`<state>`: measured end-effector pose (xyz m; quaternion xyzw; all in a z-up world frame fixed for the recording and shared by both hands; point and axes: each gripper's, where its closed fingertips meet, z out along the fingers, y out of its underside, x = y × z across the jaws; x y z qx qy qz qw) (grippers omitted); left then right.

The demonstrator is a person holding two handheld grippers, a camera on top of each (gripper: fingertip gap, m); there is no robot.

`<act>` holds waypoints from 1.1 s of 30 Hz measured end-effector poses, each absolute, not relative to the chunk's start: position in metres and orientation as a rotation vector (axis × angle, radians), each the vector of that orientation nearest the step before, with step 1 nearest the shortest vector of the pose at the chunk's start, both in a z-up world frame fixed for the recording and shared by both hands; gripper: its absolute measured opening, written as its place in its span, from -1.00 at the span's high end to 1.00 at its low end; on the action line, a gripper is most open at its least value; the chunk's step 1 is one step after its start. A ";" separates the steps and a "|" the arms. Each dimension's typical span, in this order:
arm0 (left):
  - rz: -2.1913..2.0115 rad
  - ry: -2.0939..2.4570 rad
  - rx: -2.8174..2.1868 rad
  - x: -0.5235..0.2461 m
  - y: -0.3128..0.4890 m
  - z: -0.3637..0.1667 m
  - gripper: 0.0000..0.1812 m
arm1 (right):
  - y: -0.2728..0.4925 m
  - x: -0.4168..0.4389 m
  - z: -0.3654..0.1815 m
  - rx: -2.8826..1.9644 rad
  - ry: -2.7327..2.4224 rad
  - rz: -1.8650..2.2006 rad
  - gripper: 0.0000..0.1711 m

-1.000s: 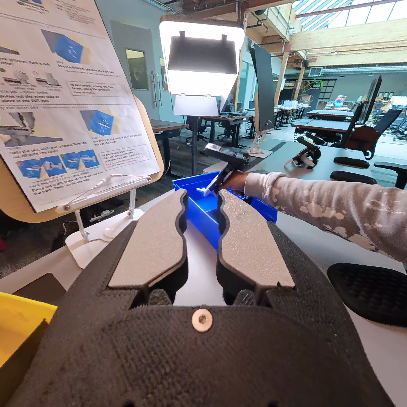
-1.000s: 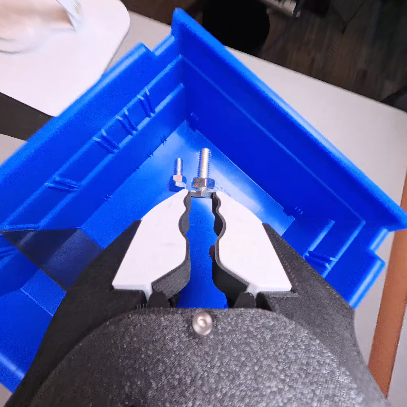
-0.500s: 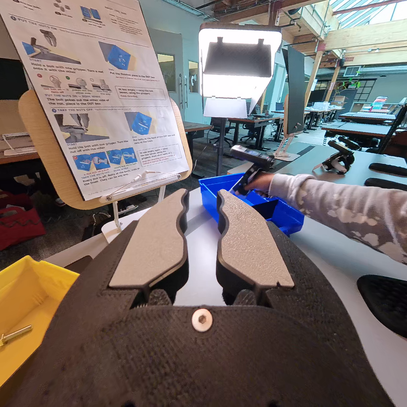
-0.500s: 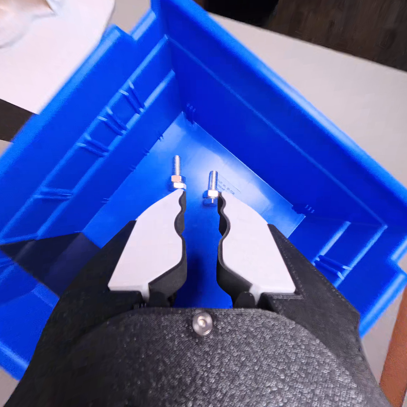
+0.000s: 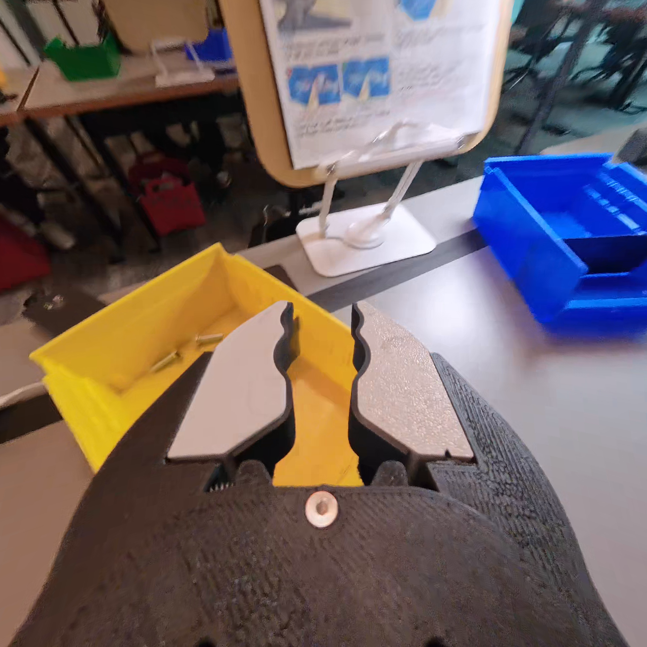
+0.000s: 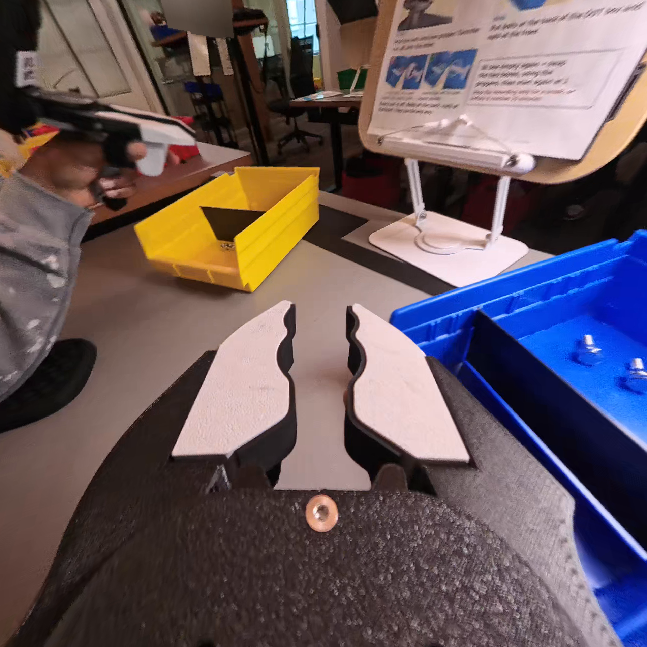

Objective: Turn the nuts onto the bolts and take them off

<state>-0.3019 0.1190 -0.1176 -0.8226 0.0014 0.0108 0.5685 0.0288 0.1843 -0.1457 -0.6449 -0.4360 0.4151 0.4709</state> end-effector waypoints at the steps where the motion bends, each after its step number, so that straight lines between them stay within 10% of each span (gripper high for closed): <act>1: 0.031 -0.013 -1.962 -0.308 0.121 -0.127 0.65 | 0.171 0.028 -0.157 -1.567 -1.081 1.030 0.69; 33: 0.074 -0.373 -2.755 -0.469 0.221 -0.309 0.71 | 0.164 0.043 -0.187 -1.422 -0.996 0.986 0.72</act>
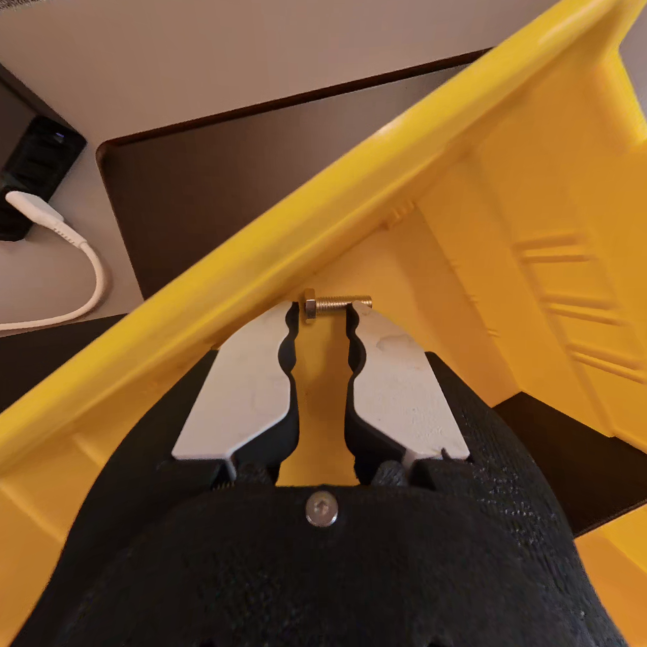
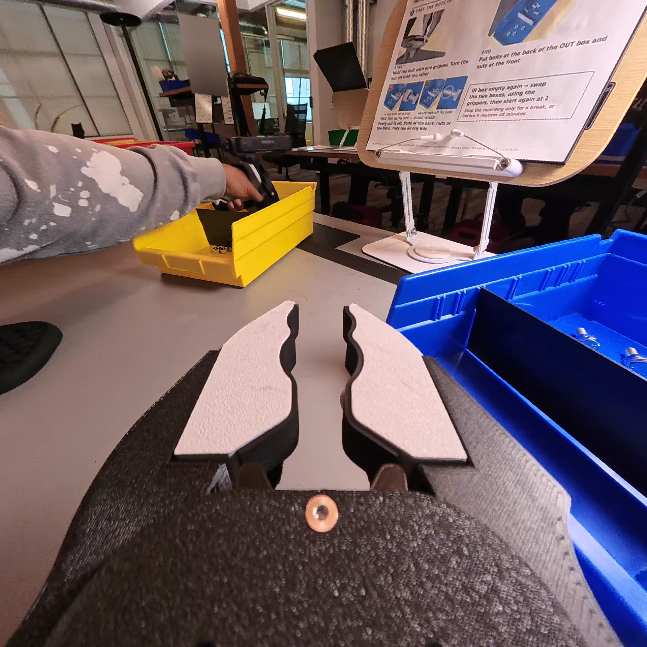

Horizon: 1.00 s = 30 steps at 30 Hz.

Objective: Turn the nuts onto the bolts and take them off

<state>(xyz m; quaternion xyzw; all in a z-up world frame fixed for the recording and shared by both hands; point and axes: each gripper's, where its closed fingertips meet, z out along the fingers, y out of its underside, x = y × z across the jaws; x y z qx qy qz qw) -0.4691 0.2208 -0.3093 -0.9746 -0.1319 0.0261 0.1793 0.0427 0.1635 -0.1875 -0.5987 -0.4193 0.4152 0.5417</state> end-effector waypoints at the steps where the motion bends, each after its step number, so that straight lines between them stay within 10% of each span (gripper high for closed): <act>1: 0.062 -0.371 -2.752 -0.469 0.222 -0.310 0.73 | 0.164 0.043 -0.187 -1.421 -0.996 0.984 0.73; 17: -0.039 -0.168 -2.536 -0.434 0.235 -0.232 0.92 | 0.158 0.043 -0.182 -1.373 -1.009 0.950 0.77; 30: -1.303 0.287 -1.620 -0.135 0.133 -0.078 0.93 | 0.121 0.012 -0.154 -1.140 -1.170 0.880 0.73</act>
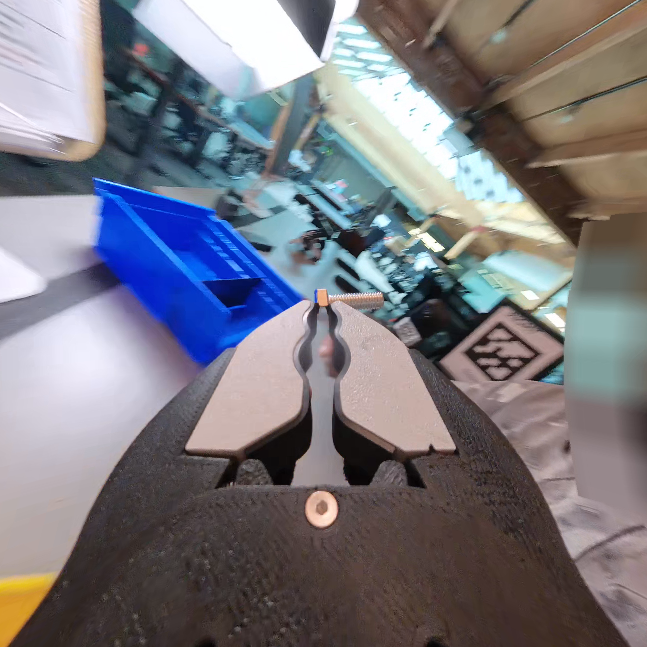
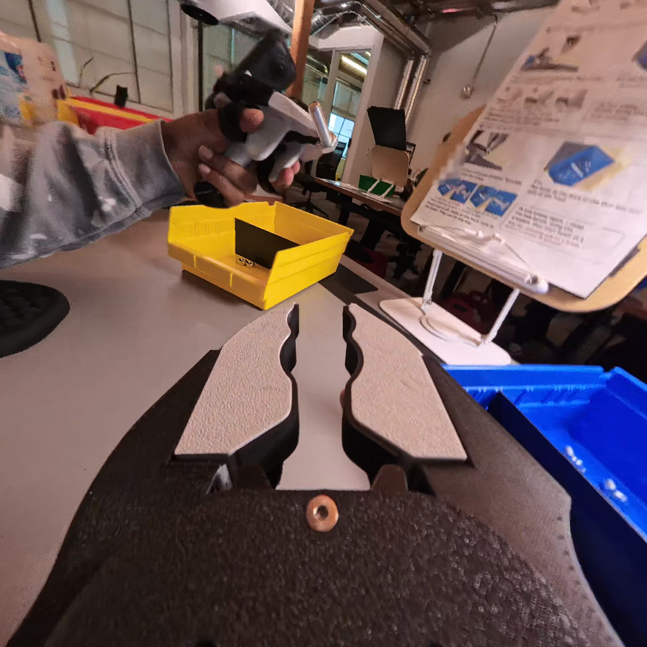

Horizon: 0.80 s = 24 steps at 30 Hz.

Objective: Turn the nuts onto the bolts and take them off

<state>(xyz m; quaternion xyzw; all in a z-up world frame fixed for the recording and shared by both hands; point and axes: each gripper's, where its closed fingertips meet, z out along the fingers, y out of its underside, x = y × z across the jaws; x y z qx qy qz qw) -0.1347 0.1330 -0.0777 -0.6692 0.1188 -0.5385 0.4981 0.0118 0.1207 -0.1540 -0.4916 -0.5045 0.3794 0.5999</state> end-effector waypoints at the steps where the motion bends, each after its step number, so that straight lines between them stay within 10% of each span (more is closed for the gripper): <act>1: -1.393 0.290 -1.577 -0.117 0.120 -0.078 0.93 | 0.115 0.008 -0.149 -1.093 -1.198 0.845 0.72; 24: -1.579 0.335 -1.576 -0.027 0.064 -0.151 0.82 | 0.061 -0.030 -0.157 -0.936 -1.416 0.940 0.78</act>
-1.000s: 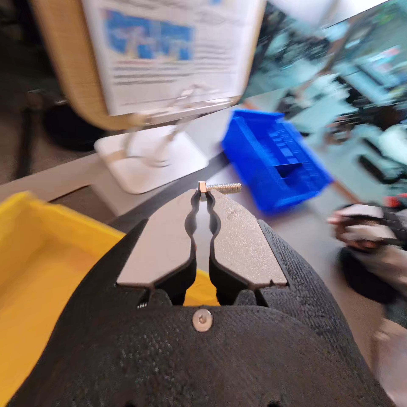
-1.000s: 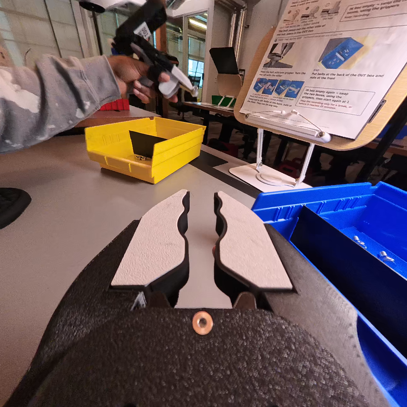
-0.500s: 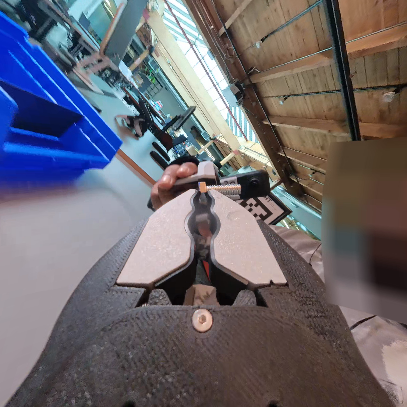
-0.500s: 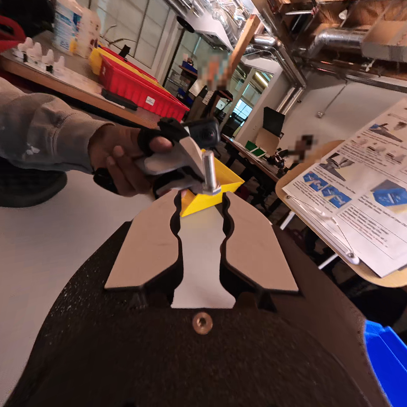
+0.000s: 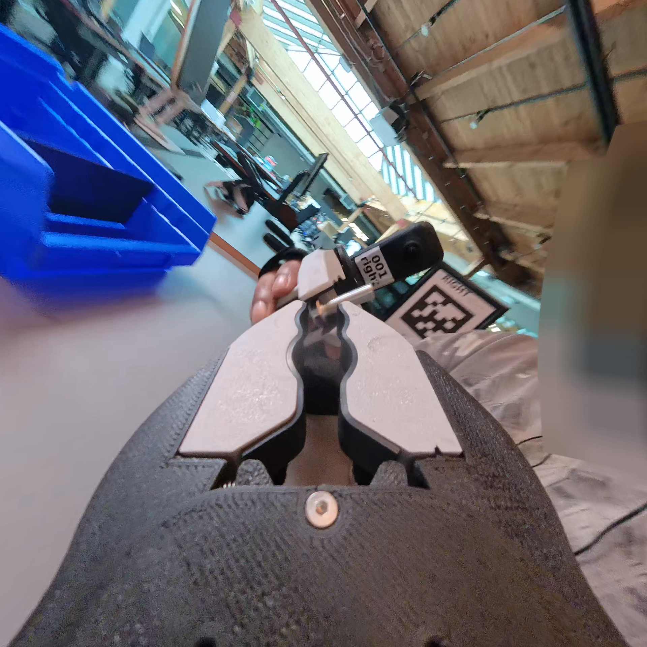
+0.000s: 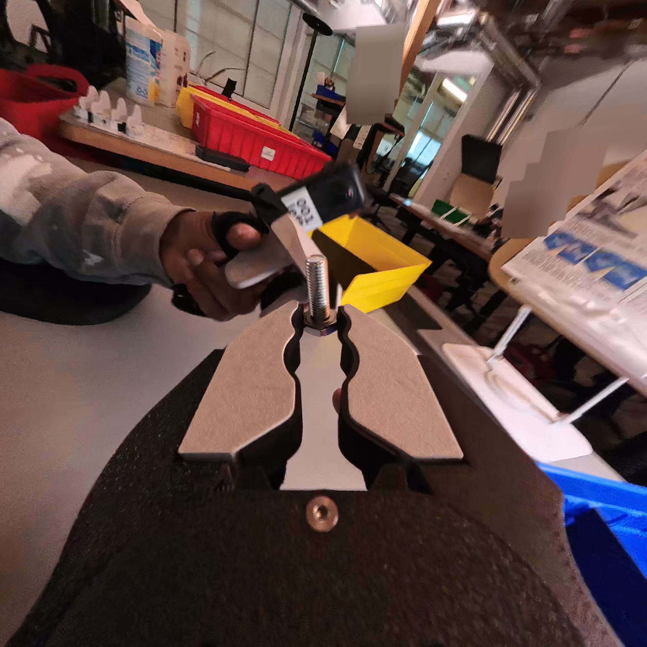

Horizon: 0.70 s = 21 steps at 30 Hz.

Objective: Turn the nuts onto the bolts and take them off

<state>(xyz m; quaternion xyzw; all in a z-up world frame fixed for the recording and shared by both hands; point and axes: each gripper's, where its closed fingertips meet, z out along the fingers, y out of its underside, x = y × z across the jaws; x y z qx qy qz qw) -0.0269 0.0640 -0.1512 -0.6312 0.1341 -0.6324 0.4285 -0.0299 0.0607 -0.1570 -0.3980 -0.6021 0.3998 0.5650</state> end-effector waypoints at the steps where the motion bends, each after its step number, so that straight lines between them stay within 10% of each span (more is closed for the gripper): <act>1: -1.486 0.379 -1.573 -0.031 0.065 -0.149 0.79 | 0.062 -0.030 -0.163 -1.001 -1.442 0.986 0.79; 21: -1.010 0.908 -1.570 -0.006 0.029 -0.154 0.89 | 0.018 -0.024 -0.181 -1.107 -1.527 1.585 0.70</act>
